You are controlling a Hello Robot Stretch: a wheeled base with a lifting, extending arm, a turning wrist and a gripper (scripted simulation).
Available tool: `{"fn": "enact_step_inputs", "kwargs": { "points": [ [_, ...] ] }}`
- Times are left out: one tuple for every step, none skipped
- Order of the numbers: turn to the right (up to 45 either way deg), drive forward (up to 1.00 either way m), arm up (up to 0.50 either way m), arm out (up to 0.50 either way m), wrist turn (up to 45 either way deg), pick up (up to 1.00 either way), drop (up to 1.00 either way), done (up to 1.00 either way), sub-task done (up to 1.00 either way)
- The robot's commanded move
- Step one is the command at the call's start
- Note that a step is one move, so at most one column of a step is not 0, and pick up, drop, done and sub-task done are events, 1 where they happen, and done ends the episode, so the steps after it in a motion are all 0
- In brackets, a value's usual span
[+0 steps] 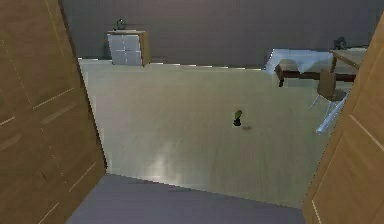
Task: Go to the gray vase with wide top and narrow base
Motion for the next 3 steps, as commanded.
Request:
{"fn": "enact_step_inputs", "kwargs": {
  "points": [
    [12.0,0.0,0.0,0.0,0.0,0.0,0.0,0.0,0.0],
    [0.0,0.6,0.0,0.0,0.0,0.0,0.0,0.0,0.0],
    [18.0,0.0,0.0,0.0,0.0,0.0,0.0,0.0,0.0]
  ]
}}
